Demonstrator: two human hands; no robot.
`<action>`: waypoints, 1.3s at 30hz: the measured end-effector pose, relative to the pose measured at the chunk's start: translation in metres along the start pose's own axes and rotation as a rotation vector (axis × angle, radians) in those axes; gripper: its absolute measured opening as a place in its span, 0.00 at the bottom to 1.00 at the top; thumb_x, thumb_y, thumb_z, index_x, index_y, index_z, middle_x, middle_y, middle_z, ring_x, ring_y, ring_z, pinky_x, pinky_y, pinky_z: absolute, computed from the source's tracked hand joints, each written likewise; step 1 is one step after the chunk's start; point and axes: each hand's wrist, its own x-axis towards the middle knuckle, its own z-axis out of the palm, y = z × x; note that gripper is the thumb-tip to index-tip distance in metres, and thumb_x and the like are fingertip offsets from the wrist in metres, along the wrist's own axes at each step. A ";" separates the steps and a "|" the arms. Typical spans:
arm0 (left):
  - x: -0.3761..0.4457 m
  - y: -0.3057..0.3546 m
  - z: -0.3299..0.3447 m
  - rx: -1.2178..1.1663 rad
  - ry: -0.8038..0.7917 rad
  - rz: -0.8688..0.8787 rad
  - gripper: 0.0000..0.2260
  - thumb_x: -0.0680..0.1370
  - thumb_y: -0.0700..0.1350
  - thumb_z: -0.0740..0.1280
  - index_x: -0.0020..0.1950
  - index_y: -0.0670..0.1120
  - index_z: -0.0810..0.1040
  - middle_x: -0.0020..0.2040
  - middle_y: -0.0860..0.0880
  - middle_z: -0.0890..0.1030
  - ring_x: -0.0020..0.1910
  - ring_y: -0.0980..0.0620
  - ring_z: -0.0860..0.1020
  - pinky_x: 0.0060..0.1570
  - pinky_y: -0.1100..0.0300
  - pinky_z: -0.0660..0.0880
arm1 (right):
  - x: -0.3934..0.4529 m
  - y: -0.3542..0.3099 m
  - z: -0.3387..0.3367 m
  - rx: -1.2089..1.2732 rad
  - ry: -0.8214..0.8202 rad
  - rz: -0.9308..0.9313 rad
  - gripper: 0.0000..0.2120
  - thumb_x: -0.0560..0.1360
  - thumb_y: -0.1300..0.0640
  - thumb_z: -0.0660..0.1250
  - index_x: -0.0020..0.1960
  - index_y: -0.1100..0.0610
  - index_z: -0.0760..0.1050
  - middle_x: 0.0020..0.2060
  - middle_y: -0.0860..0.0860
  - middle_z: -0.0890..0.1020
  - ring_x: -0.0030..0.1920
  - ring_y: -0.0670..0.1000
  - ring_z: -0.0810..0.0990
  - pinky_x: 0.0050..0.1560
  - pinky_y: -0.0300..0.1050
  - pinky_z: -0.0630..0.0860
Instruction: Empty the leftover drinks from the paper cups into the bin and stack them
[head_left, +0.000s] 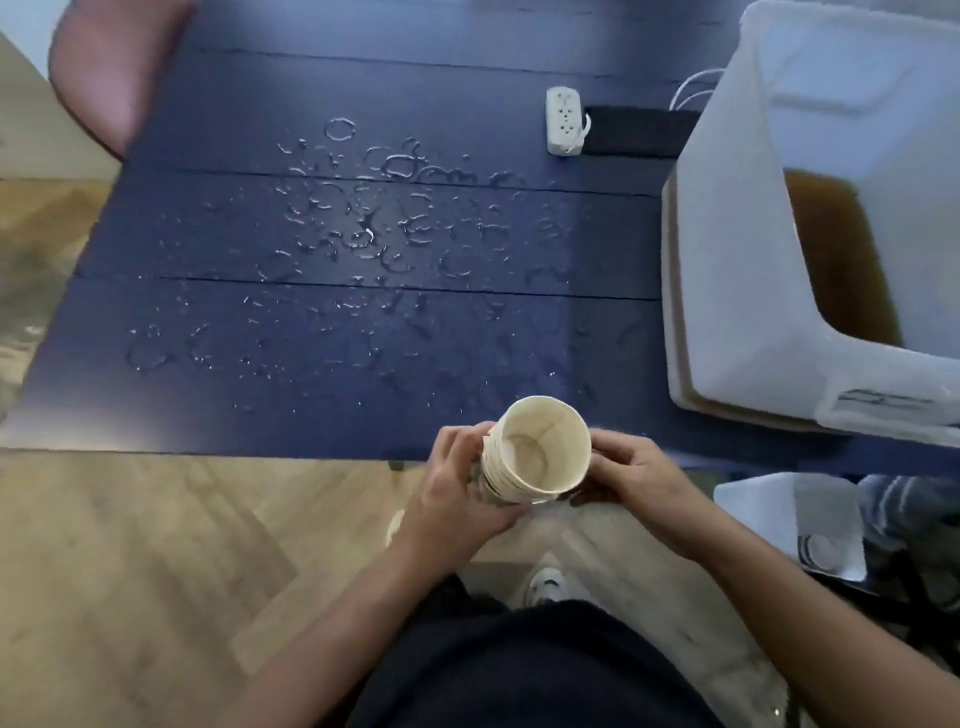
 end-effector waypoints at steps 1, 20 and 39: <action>-0.011 -0.005 0.012 0.008 0.021 -0.020 0.31 0.62 0.61 0.76 0.62 0.65 0.69 0.58 0.57 0.71 0.54 0.64 0.74 0.51 0.74 0.70 | -0.003 0.012 -0.004 -0.017 -0.027 0.026 0.08 0.81 0.61 0.64 0.55 0.59 0.81 0.42 0.54 0.85 0.43 0.52 0.84 0.49 0.48 0.81; -0.033 -0.205 0.131 -0.128 -0.204 -0.731 0.29 0.74 0.27 0.62 0.70 0.52 0.74 0.67 0.47 0.73 0.65 0.44 0.77 0.66 0.46 0.76 | 0.088 0.227 0.021 0.163 0.196 0.569 0.15 0.82 0.46 0.60 0.55 0.51 0.83 0.45 0.50 0.86 0.44 0.51 0.83 0.36 0.43 0.78; 0.052 -0.257 0.206 -0.360 -0.172 -0.875 0.22 0.82 0.33 0.62 0.75 0.46 0.69 0.61 0.49 0.78 0.59 0.47 0.76 0.57 0.51 0.77 | 0.185 0.311 -0.025 0.303 0.337 0.672 0.25 0.84 0.42 0.56 0.75 0.55 0.65 0.67 0.54 0.75 0.56 0.58 0.80 0.57 0.57 0.79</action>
